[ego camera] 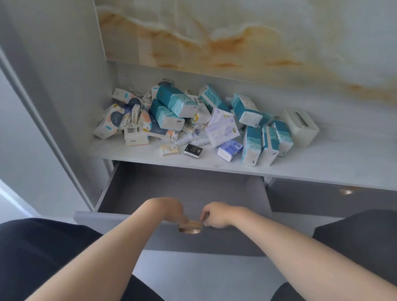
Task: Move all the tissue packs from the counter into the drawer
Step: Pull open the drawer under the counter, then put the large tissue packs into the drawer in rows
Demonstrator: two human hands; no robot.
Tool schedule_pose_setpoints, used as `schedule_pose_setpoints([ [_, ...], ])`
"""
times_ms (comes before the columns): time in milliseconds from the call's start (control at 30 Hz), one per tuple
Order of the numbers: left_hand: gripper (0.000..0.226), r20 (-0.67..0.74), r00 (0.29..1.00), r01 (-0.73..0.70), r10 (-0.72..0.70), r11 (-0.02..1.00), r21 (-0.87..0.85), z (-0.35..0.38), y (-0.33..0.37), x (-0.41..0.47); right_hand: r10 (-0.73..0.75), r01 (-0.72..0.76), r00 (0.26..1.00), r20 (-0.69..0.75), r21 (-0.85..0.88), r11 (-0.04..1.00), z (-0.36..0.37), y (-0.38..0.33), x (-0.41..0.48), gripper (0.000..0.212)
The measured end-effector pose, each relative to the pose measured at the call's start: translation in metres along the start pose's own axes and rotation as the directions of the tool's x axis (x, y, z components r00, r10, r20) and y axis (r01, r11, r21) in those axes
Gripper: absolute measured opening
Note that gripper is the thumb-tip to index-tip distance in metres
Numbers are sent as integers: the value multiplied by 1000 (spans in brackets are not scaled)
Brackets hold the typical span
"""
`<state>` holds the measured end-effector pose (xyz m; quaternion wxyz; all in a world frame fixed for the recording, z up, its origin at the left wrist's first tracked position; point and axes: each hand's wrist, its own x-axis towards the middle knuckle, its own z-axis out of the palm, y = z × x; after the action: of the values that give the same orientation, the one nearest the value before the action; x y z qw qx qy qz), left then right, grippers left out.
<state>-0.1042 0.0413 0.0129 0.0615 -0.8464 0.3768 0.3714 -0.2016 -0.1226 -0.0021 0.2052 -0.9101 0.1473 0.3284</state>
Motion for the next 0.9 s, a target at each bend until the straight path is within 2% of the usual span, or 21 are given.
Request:
schedule_pose_setpoints([
  [67,50,67,998,10,-9,1000,-13,5,3,-2,-16,15,999,45,19,1000,7,5,2,20],
  [200,34,154,987,-21,39,993,-117,9,10,-6,-43,30,986,158,83,996,19,10,0,17],
  [300,38,94,991,-77,92,986,-148,3,21,-6,-73,51,968,238,100,994,13,15,-5,19],
  [367,36,-30,993,-121,118,977,-176,-10,27,-4,-102,83,985,139,136,987,-5,21,-10,21],
  [467,19,-250,961,-168,121,970,-177,-38,44,2,-112,123,984,-140,74,990,-52,36,-18,26],
  [567,25,-433,898,-171,75,967,-188,-68,70,15,-100,122,908,-407,27,992,-104,63,-23,24],
  [700,31,-551,831,-226,79,952,-204,-106,114,43,41,-10,752,-658,50,999,-155,115,-18,26],
  [767,38,-588,802,-248,108,955,-162,-122,137,61,123,-73,665,-736,100,992,-173,143,-13,36],
  [800,43,-602,790,-249,118,958,-139,-128,148,72,166,-97,651,-741,135,986,-179,156,-10,45],
  [833,47,-607,784,-248,127,961,-120,-133,159,82,195,-120,664,-722,155,981,-183,168,-7,55],
  [900,55,-600,785,-235,153,970,-61,-143,178,103,221,-167,748,-626,145,975,-187,188,2,73],
])
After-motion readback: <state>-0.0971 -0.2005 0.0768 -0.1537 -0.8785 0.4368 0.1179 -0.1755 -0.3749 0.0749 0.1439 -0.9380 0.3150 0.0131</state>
